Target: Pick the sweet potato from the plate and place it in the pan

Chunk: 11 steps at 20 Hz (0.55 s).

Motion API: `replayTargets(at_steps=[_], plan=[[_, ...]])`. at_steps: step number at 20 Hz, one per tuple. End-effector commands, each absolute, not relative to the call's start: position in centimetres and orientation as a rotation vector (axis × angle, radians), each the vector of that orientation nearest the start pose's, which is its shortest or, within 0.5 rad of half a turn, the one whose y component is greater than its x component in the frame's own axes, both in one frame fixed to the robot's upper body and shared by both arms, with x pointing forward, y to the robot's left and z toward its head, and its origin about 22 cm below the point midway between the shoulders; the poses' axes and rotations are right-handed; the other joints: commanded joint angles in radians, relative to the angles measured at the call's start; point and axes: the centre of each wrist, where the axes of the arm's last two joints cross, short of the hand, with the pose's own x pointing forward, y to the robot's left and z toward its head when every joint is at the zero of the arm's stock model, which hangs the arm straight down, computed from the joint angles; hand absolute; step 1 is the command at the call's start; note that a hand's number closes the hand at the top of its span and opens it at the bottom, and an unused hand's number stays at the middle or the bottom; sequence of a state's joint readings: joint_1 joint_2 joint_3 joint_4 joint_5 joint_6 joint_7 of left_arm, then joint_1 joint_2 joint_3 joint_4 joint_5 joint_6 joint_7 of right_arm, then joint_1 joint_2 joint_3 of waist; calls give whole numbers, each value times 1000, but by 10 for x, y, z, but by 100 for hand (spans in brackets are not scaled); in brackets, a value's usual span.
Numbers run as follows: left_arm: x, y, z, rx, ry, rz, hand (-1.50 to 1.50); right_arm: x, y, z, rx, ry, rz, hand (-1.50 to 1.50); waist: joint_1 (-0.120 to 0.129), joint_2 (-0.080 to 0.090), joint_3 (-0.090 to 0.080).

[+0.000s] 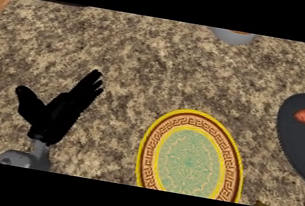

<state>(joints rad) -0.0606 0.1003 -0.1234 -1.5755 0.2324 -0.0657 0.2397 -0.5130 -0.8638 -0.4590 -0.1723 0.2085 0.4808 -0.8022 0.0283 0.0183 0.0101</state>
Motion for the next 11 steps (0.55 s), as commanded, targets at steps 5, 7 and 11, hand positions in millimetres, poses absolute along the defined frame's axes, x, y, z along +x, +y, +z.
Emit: replayTargets(at_steps=[5, 7, 11], plan=[[254, 213, 23, -237, -1375, -91, 0, 212, -580, 47, -161, -1680, 209, -150, 0, -4, 3], [256, 210, 15, -252, -1365, -94, 0, 204, -587, 52, -148, -1681, 222, -150, -15, -4, 1], [253, 212, 18, -234, -1372, -95, 0, 195, -589, 49, -142, -1684, 232, -150, -15, -9, 2]])
